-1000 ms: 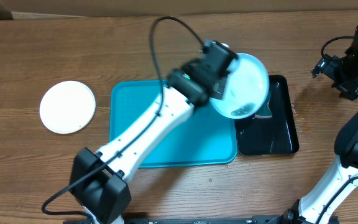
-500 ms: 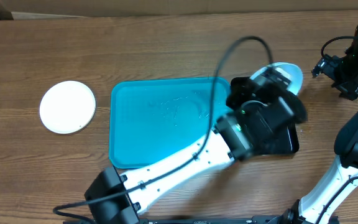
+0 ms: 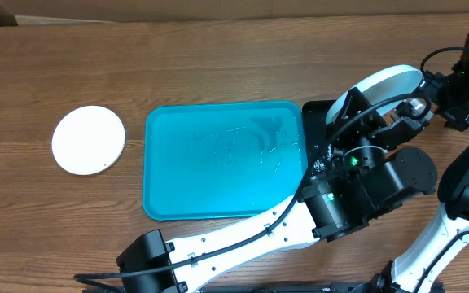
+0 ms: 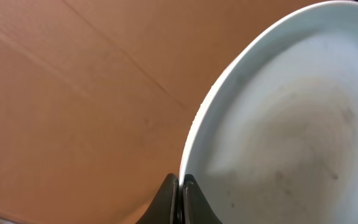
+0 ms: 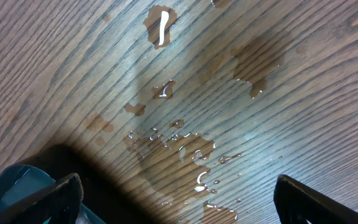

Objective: Clean dirty plates on tray and stack at the side
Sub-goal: 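Lift the white plate with left gripper and swing it rightward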

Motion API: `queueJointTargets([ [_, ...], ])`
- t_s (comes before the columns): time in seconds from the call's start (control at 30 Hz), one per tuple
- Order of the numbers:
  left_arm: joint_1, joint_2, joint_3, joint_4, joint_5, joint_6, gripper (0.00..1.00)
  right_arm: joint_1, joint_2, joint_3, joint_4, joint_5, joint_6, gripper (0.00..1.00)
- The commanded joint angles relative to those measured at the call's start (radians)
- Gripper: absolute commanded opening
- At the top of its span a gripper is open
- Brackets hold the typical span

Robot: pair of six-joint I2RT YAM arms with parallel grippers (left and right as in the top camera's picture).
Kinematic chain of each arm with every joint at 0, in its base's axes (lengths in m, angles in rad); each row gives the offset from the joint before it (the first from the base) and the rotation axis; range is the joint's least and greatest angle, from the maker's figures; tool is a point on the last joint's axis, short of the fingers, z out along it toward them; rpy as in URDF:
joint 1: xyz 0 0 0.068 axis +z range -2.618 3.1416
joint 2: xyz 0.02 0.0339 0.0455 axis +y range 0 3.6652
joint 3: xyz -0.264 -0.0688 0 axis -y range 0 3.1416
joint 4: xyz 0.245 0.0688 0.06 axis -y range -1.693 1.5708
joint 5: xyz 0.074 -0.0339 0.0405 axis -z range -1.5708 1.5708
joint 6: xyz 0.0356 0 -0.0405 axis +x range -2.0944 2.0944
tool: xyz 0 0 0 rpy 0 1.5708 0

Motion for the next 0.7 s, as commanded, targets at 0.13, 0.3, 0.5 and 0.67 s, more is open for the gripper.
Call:
queueJointTargets([
  [0.13,0.0,-0.002,0.028,0.016,-0.037,0.029,0.04,0.0,-0.027,0.022,0.002,0.0,0.005,1.0],
  [0.3,0.0,-0.002,0.028,0.016,-0.031,0.029,0.04,0.0,-0.027,0.022,0.002,0.0,0.005,1.0],
  [0.5,0.001,-0.002,0.028,0.012,-0.031,0.003,0.04,0.0,-0.027,0.022,0.002,0.0,0.005,1.0],
  [0.67,0.001,-0.002,0.028,0.011,-0.031,-0.016,0.04,0.0,-0.027,0.022,0.002,0.0,0.005,1.0],
])
